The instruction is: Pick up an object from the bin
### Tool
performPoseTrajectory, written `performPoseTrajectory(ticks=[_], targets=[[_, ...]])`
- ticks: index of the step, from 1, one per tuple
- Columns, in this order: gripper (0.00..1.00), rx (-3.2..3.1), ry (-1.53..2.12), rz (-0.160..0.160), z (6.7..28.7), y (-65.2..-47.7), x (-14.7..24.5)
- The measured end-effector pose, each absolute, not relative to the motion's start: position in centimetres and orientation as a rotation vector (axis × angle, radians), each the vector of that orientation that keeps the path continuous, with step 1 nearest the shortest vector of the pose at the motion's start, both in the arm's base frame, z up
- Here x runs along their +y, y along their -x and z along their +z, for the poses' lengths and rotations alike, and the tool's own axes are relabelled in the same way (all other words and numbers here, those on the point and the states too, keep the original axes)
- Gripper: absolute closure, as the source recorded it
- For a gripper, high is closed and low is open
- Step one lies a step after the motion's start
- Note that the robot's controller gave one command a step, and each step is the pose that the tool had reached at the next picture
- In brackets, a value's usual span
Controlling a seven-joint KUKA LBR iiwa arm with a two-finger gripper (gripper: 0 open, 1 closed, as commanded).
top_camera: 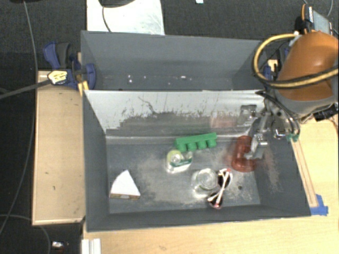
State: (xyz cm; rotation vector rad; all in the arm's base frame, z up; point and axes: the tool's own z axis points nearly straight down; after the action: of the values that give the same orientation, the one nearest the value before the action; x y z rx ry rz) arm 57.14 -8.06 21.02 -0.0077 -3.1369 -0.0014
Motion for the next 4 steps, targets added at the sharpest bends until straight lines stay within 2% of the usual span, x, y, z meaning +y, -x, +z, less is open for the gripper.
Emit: performPoseTrajectory(ticks=[1,2,3,4], targets=[[0.0,-3.145,0.002,0.001,21.5,-57.3,-8.0],[0.0,-3.15,-0.052,0.001,8.3,-57.6,-3.1],[0.0,-3.12,-0.504,0.007,15.3,-55.0,-2.1],[0.0,-3.122,-0.487,0.004,10.0,-51.4,-8.8]])
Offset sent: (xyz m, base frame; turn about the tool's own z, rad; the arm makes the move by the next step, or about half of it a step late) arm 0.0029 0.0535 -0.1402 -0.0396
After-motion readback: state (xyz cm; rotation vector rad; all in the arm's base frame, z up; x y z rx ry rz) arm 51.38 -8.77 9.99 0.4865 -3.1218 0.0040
